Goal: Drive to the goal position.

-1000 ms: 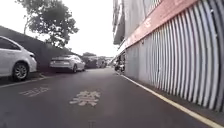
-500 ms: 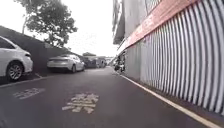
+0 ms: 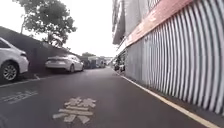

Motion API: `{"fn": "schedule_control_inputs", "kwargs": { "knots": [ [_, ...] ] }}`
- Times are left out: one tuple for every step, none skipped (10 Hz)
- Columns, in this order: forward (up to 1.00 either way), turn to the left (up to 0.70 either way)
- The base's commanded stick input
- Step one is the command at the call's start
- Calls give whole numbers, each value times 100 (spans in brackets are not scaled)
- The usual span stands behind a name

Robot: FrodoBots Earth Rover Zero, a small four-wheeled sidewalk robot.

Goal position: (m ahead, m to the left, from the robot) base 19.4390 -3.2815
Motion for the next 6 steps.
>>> {"fn": "schedule_control_inputs", "kwargs": {
  "knots": [
    [45, 0],
    [45, 0],
    [45, 0],
    [45, 0],
    [45, 0],
    [45, 0]
  ]
}}
